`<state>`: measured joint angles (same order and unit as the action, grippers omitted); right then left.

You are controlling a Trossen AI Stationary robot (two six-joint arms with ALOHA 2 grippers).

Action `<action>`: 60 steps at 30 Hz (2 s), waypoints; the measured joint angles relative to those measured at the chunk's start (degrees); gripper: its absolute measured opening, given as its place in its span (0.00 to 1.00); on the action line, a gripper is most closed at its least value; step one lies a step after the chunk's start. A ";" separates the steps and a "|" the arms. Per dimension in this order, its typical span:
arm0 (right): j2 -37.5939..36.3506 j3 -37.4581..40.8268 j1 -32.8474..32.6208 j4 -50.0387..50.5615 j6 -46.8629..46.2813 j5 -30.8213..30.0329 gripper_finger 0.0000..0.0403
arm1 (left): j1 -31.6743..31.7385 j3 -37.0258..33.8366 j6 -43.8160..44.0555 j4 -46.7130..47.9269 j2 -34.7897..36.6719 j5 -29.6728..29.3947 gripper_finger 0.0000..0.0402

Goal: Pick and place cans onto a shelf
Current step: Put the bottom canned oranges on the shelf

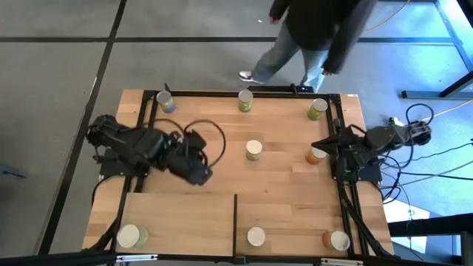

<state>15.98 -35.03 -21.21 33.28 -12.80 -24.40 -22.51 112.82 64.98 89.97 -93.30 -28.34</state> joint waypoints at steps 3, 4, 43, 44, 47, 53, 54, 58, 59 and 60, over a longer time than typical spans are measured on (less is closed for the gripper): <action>5.75 -7.52 0.02 7.76 -3.79 -1.46 0.01 | 3.96 -1.72 -2.46 0.05 2.59 -1.41 0.00; 7.71 -9.92 0.02 10.13 -5.50 -2.80 0.00 | 5.36 -2.28 -3.02 0.11 3.55 -1.68 0.00; 46.09 -42.61 20.92 28.70 -24.95 0.22 0.01 | 66.78 -31.54 -22.80 -4.15 21.01 15.24 0.12; 46.69 -43.03 21.52 28.71 -22.96 0.54 0.01 | 66.93 -31.83 -23.62 -4.30 20.50 15.77 0.12; 48.52 -43.60 23.62 28.71 -16.29 3.73 0.01 | 66.06 -32.09 -24.95 -4.38 19.74 16.15 0.11; 53.94 -43.69 28.02 26.67 -7.87 11.47 0.01 | 63.56 -32.09 -26.58 -7.45 20.19 17.30 0.12; 55.05 -43.69 28.61 26.22 -6.76 13.01 0.01 | 63.36 -32.09 -26.60 -7.41 20.26 17.46 0.12; 59.05 -43.67 30.97 24.15 -4.60 18.40 0.01 | 63.00 -32.09 -27.89 -7.42 20.29 17.35 0.12; 59.80 -43.67 31.50 23.64 -4.60 19.46 0.01 | 63.00 -32.09 -28.26 -7.41 20.29 17.34 0.12; 60.45 -43.67 31.95 23.44 -4.67 20.48 0.02 | 62.98 -32.09 -28.49 -7.43 20.29 17.37 0.12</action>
<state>76.43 -78.70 10.74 56.73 -17.47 -3.92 40.47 80.73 36.48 82.55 -73.01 -10.97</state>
